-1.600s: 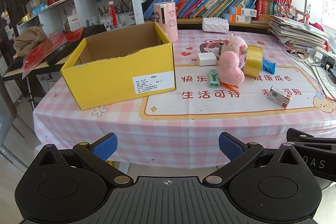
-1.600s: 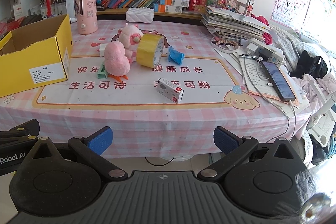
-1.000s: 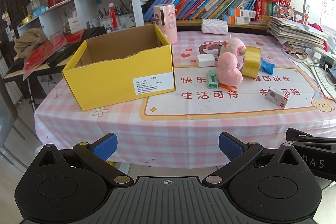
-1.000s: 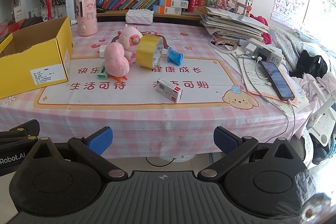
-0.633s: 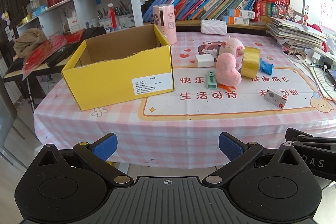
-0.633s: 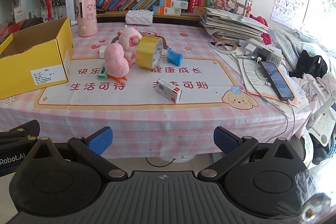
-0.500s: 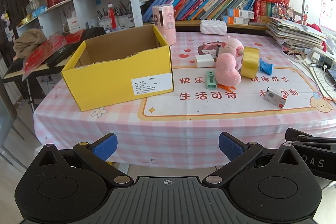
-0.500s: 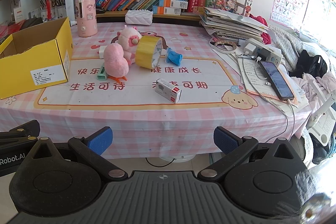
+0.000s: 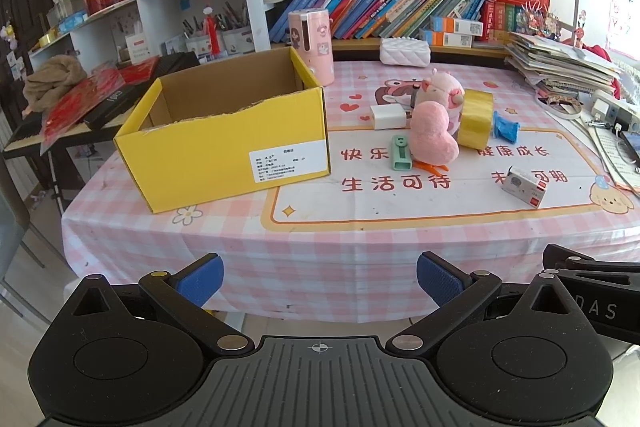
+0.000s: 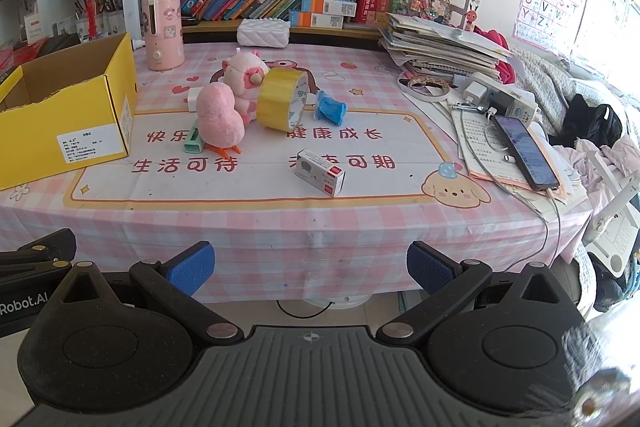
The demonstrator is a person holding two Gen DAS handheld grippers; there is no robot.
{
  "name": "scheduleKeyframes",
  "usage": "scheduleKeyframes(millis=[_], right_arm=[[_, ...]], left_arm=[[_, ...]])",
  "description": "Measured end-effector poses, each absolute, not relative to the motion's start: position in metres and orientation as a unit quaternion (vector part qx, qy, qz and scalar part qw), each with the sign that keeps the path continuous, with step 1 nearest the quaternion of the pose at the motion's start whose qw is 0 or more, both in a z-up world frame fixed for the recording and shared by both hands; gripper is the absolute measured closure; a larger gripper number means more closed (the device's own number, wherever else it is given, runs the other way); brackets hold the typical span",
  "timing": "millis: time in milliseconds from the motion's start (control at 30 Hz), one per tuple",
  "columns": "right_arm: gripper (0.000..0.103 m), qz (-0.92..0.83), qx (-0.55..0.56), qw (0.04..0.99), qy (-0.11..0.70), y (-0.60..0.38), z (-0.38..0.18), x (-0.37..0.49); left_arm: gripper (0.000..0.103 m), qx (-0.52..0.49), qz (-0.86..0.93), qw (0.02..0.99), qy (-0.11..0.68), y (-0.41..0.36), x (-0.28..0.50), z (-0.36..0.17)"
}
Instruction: Organize objects
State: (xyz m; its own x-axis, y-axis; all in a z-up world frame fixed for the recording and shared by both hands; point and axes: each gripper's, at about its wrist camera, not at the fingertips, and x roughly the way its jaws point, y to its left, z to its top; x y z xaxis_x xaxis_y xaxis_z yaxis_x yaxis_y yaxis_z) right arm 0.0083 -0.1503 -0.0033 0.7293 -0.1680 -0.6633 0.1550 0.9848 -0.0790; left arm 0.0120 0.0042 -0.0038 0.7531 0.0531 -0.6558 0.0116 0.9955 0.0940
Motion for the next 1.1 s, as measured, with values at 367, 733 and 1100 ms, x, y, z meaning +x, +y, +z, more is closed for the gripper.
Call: scheduleKeyframes(millis=[367,733,1100], right_arm=[[0.0,-0.094,-0.008,0.928,0.361,-0.15,-0.003,0.008],[0.001,-0.095,-0.013,0.926,0.366,-0.157,-0.006,0.017],[0.003,-0.068,-0.021,0.927,0.368,-0.176,-0.007,0.053]], left_arm=[[0.0,0.044,0.001,0.934,0.355,0.007,0.019,-0.007],[0.0,0.032,-0.008,0.93,0.366,0.0,0.032,-0.013],[0.0,0.019,0.009,0.926,0.376,-0.017,0.064,-0.017]])
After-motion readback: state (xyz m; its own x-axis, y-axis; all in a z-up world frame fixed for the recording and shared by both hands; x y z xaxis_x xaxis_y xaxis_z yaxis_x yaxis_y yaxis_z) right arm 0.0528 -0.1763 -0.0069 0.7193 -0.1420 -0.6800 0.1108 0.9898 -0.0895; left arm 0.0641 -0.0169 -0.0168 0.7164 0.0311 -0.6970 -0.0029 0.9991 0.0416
